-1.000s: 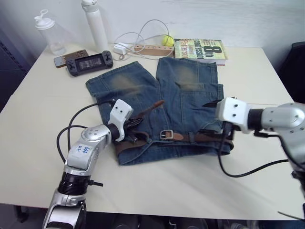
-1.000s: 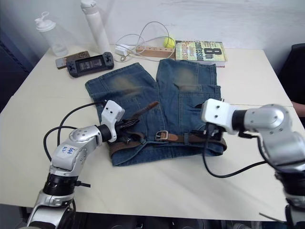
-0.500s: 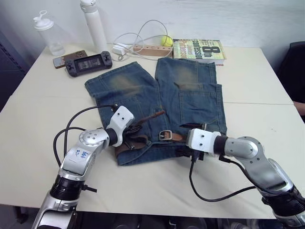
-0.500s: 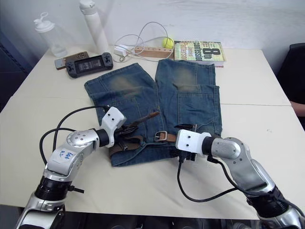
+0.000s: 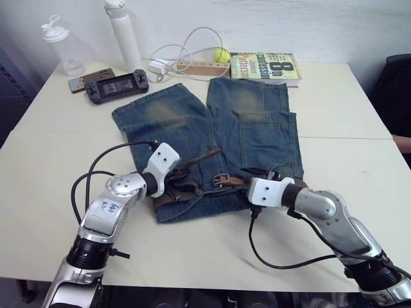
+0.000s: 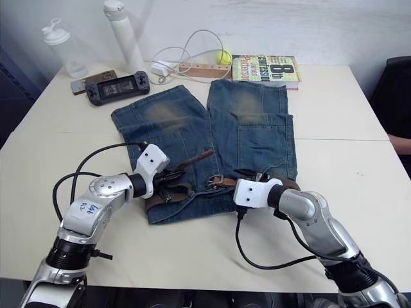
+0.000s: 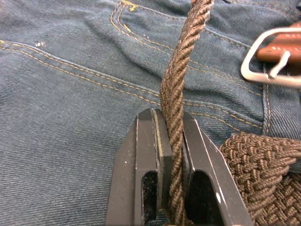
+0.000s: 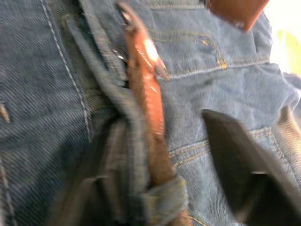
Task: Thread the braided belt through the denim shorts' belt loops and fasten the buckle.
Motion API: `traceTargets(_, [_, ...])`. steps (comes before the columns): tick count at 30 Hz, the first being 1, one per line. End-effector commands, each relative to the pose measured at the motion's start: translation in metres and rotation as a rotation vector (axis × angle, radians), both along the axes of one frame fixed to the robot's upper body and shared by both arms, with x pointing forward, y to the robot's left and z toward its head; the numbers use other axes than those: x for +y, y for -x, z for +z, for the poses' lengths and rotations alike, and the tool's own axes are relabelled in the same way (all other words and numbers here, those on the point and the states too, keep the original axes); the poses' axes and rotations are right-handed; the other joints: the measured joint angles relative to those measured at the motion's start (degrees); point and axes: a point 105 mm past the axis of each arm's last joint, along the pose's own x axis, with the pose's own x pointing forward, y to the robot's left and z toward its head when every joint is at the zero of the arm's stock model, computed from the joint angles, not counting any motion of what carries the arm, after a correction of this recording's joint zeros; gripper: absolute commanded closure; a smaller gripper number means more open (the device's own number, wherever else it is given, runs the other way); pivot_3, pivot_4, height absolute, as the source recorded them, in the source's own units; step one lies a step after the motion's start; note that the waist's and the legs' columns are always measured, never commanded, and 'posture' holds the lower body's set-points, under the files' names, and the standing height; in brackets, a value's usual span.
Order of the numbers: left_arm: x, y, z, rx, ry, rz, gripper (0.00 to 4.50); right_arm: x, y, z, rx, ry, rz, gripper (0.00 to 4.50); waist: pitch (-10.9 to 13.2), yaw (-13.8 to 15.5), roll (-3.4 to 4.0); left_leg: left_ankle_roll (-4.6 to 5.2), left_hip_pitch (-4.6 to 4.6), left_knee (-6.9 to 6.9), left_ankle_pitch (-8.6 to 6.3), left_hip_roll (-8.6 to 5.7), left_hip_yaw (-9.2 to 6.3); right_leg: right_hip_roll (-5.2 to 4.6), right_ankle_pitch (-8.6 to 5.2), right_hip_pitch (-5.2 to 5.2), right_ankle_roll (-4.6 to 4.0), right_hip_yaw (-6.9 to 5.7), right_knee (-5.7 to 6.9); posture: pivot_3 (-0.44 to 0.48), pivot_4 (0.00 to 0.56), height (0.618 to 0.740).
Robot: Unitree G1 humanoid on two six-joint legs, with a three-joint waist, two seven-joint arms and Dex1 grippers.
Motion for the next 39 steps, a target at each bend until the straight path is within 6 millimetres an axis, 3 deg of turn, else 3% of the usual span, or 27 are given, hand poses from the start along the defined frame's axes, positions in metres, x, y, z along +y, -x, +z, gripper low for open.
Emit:
traceTargets(1, [0.004, -0.001, 0.012, -0.078, -0.015, -0.001, 4.50, 0.003, -0.003, 0.007, -0.010, -0.074, -0.020, 4.01, 0.00, -0.13, 0.00, 0.00, 0.00, 0.01, 0.00, 0.00, 0.00, 0.00, 0.00, 0.00, 0.00, 0.01, 0.02, 0.000, 0.150, 0.735])
traceTargets(3, [0.004, -0.003, 0.014, -0.088, -0.007, 0.002, 4.50, 0.003, -0.005, 0.007, 0.002, -0.110, -0.041, 4.46, 0.00, -0.15, 0.00, 0.00, 0.02, 0.05, 0.00, 0.00, 0.01, 0.00, 0.00, 0.00, 0.00, 0.03, 0.05, 0.000, 0.150, 0.735])
traceTargets(7, [0.009, 0.007, 0.002, 0.019, -0.057, -0.013, 4.50, -0.005, -0.016, 0.014, 0.052, -0.301, -0.174, 4.46, 0.00, -0.31, -0.01, 0.00, 0.02, 0.06, 0.00, 0.02, 0.01, 0.02, 0.00, 0.00, 0.00, 0.04, 0.09, 0.000, 0.150, 0.735])
traceTargets(13, [0.015, 0.020, 0.000, 0.144, -0.032, 0.007, 4.50, -0.014, -0.020, 0.016, 0.148, -0.483, -0.318, 4.46, -0.01, -0.09, -0.01, 0.01, 0.00, 0.05, -0.01, 0.02, 0.01, 0.01, 0.00, -0.02, 0.00, 0.11, 0.11, 0.000, 0.150, 0.735])
traceTargets(21, [-0.001, 0.020, -0.004, 0.181, -0.008, -0.012, 4.50, -0.011, -0.023, 0.026, 0.236, -0.680, -0.391, 4.46, -0.01, -0.11, 0.00, 0.02, 0.01, 0.03, -0.01, 0.01, 0.02, 0.01, 0.00, -0.03, 0.00, 0.13, 0.13, 0.000, 0.150, 0.735])
traceTargets(28, [-0.008, 0.014, -0.009, 0.175, -0.050, -0.021, 4.50, 0.001, -0.016, 0.031, 0.238, -0.670, -0.339, 4.46, -0.01, -0.12, -0.01, 0.03, 0.00, -0.04, -0.02, -0.02, 0.04, 0.01, 0.00, -0.11, 0.00, 0.19, 0.15, 0.000, 0.150, 0.735])
traceTargets(39, [-0.017, -0.012, 0.005, 0.085, 0.009, 0.087, 4.50, 0.013, -0.005, 0.026, 0.279, -0.650, -0.285, 4.46, -0.01, -0.07, -0.01, 0.03, -0.01, -0.04, -0.02, -0.05, 0.13, 0.01, 0.00, -0.22, 0.00, 0.29, 0.25, 0.000, 0.150, 0.735])
